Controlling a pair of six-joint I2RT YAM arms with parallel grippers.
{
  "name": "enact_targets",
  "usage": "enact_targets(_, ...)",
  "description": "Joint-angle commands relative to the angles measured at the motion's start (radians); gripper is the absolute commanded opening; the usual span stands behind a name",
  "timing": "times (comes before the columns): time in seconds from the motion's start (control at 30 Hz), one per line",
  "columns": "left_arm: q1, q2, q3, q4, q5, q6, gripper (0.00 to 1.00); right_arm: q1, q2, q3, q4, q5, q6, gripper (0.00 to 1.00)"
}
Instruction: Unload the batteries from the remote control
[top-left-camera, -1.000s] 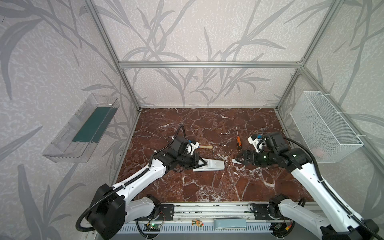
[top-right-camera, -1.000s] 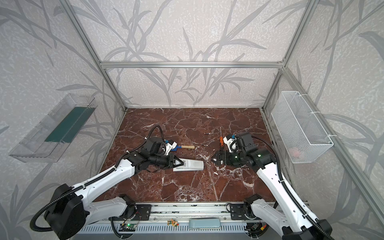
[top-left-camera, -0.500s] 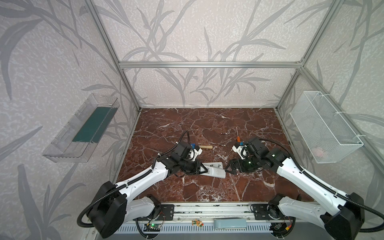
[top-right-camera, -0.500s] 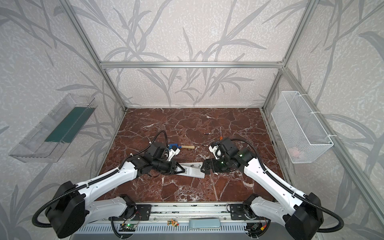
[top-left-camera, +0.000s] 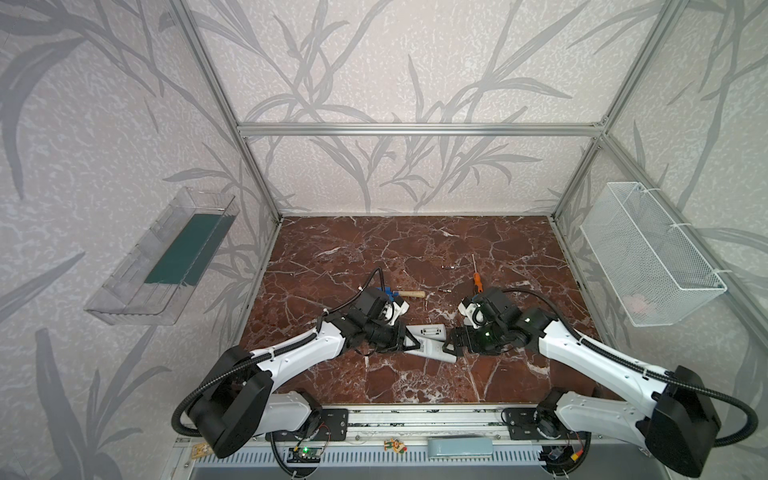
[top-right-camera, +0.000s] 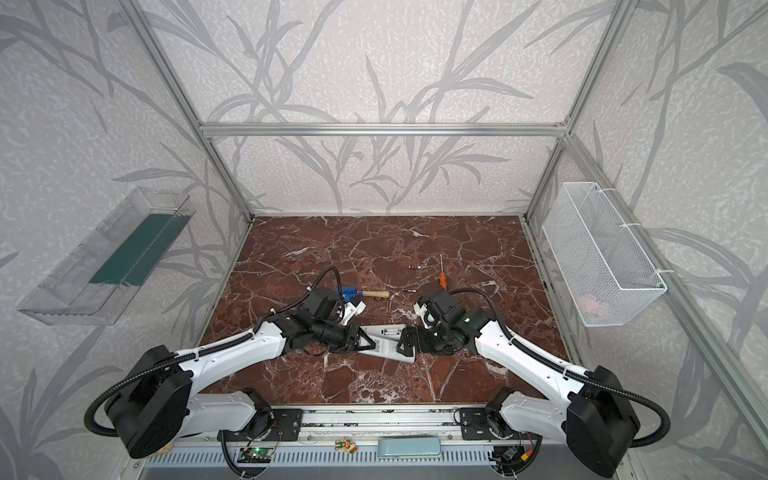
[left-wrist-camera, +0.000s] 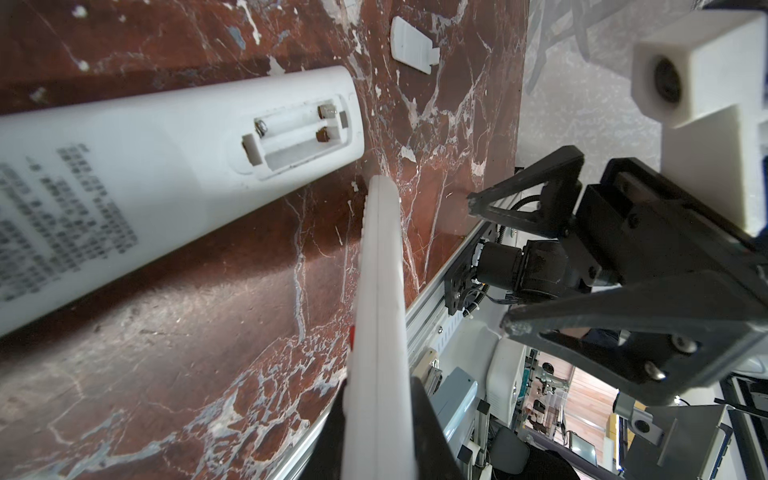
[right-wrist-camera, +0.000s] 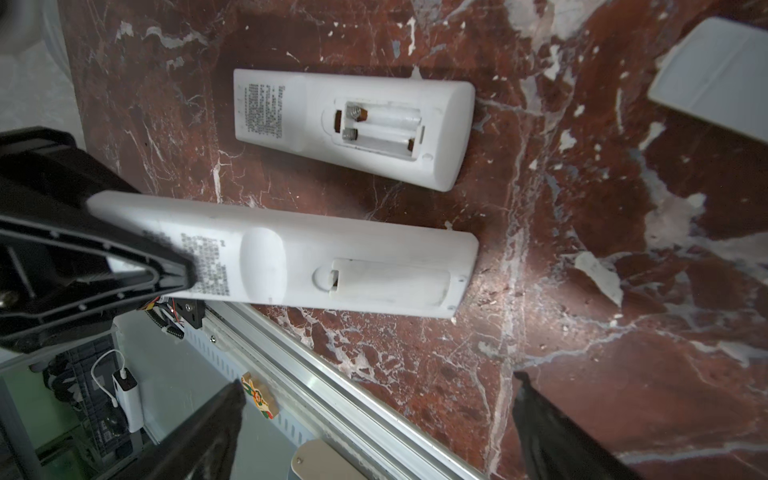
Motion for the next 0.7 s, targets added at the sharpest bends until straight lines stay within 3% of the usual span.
enact_targets(0.0,-0.005,0.01,-0.013,0.029,0.014,-0.02,0.0,0.01,0.02,-0.017,0.07,-0.01,0.033,0.96)
enact_targets(0.4,-0.006,-0.002,-0.025,0.026,0.015,-0.027,0.0,0.01,0.1,-0.06,0.187,-0.046,0.069,0.83)
enact_targets(0.67,-0.006,-0.005,-0.034,0.043,0.013,-0.037,0.0,0.01,0.112,-0.103,0.24,-0.051,0.086,0.81)
